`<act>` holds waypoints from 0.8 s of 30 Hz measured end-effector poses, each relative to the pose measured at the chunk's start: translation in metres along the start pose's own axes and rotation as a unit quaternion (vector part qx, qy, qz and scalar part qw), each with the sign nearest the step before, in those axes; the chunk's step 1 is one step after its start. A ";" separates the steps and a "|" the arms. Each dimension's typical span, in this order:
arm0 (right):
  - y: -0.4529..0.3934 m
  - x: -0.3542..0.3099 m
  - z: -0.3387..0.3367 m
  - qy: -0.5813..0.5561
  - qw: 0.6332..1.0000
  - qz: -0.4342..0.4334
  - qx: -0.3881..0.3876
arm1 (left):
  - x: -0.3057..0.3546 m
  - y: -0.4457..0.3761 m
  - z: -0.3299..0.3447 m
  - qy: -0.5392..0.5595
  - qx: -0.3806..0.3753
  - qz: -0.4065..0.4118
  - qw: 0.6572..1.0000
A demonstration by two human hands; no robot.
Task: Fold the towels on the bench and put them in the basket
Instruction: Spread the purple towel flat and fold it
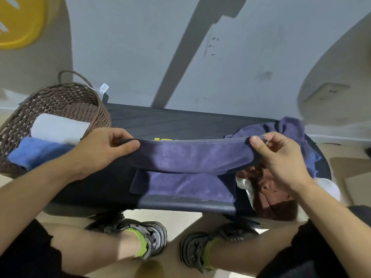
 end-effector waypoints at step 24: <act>-0.001 0.056 0.036 -0.024 0.971 0.206 -0.115 | -0.045 -0.015 0.010 -0.085 -0.048 -0.088 0.991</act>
Point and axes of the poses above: each hand's wrist, its own y-axis away from the middle knuckle, its own z-axis out of the palm, x = y × z, the point moved 8 cm from there along -y, towards the middle knuckle, and after that the axes turned 11 degrees about -y, right-handed, at the moved point
